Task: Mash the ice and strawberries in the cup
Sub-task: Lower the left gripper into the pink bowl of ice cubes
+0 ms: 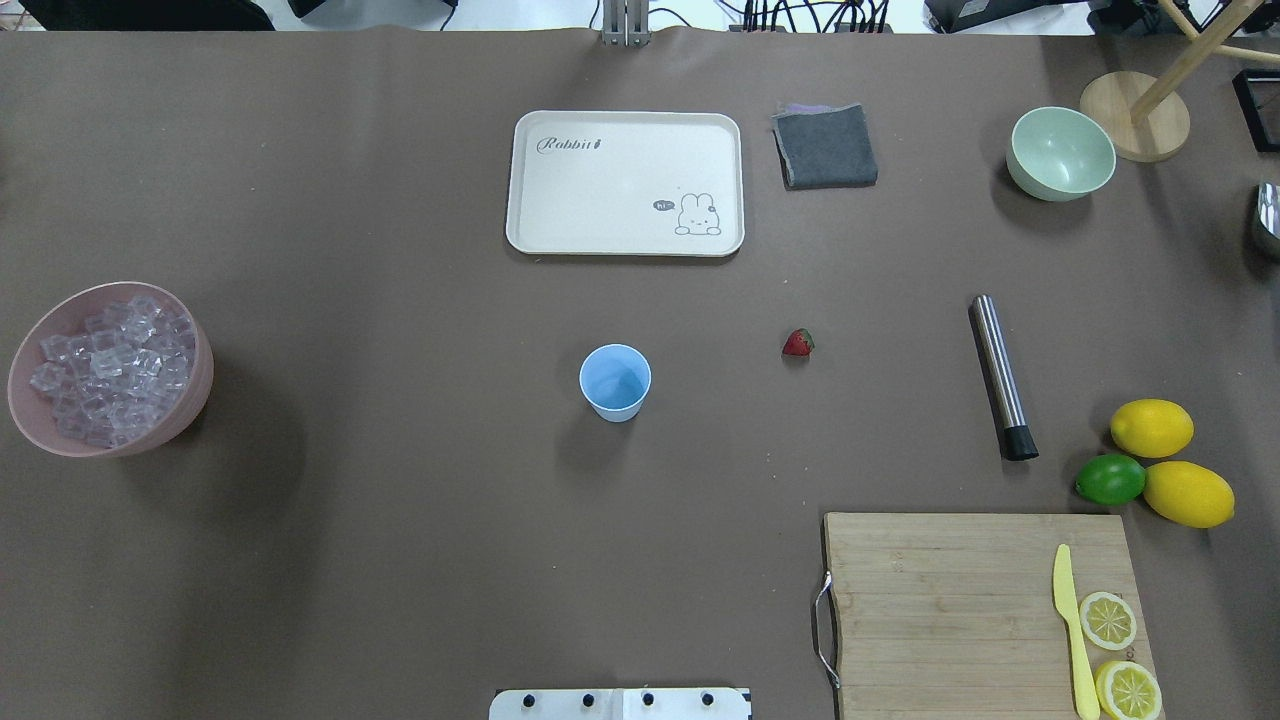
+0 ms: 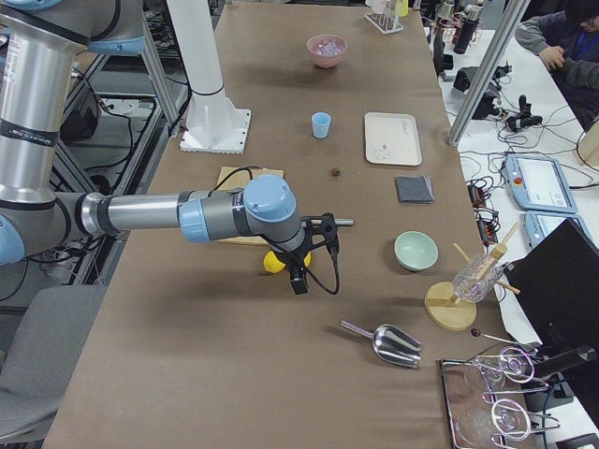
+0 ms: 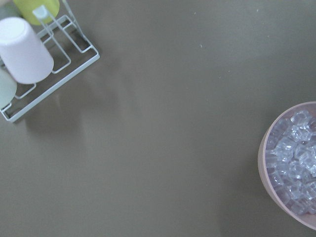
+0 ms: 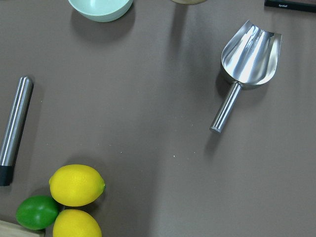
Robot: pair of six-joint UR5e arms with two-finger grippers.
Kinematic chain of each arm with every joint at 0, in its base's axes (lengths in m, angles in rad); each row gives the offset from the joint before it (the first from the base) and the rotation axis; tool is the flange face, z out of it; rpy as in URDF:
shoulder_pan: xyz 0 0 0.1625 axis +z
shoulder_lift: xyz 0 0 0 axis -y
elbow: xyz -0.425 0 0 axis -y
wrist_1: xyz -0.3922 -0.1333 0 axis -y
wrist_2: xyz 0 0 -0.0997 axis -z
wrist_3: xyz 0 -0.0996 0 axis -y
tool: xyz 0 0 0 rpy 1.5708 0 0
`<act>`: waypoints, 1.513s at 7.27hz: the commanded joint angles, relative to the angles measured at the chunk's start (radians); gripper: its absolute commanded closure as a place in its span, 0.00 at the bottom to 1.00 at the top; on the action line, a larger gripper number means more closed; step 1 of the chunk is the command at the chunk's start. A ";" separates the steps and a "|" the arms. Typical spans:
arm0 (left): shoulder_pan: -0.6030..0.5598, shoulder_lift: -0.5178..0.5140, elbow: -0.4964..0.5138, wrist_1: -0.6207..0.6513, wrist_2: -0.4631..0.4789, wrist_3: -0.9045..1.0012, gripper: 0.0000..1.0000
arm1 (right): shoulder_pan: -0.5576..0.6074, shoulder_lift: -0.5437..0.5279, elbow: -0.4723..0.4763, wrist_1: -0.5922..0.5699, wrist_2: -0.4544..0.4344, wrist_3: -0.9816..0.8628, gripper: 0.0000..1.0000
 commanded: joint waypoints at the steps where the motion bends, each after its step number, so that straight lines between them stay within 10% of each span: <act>1: 0.118 -0.032 -0.001 -0.043 -0.009 -0.143 0.01 | 0.000 0.000 0.000 -0.001 0.013 0.005 0.00; 7: 0.659 -0.091 0.012 -0.224 0.336 -0.701 0.02 | 0.000 -0.003 0.003 0.001 0.033 0.020 0.00; 11: 0.689 -0.082 0.042 -0.224 0.356 -0.675 0.17 | 0.000 -0.003 0.003 0.002 0.033 0.020 0.00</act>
